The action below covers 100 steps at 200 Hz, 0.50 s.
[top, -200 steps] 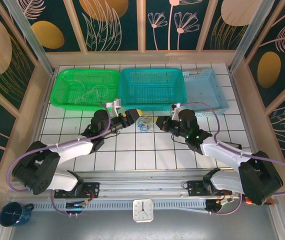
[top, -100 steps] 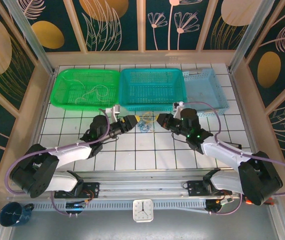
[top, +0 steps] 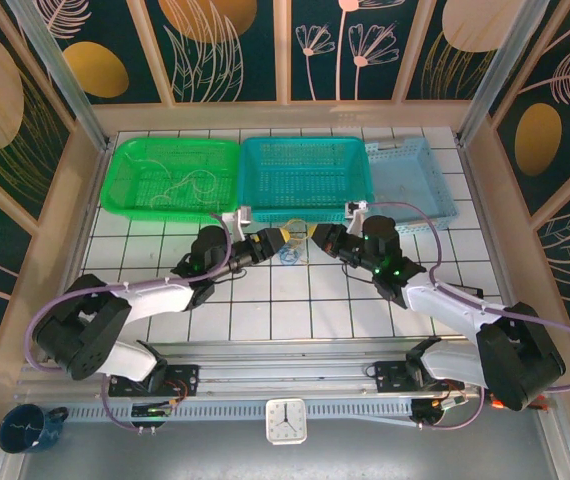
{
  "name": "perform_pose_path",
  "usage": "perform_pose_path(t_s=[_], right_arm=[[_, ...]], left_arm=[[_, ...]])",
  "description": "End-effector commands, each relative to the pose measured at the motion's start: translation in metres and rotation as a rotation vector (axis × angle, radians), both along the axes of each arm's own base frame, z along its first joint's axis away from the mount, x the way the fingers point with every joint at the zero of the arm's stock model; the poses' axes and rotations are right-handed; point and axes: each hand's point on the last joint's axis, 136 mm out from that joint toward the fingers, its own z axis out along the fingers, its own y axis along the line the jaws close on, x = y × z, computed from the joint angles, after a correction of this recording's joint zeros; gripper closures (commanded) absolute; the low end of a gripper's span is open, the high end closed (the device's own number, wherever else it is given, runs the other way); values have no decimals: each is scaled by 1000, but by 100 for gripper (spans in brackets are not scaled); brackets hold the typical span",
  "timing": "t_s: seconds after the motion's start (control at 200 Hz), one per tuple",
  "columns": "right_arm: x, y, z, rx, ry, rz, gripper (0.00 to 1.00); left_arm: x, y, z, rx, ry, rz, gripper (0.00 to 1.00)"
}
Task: Untangle the cables
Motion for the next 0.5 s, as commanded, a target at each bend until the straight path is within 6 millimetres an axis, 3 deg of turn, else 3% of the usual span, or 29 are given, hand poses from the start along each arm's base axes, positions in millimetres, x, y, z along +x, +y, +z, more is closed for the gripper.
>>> perform_pose_path(t_s=[0.0,0.275,0.495], right_arm=[[-4,6,10,28,-25,19,100],[-7,13,22,39,-51,33,100],[-9,14,36,54,-82,41,100]], left_arm=[[10,-6,15,-17,-62,19,37],[20,1,-13,81,12,108,59],[25,18,-26,136,25,194,60]])
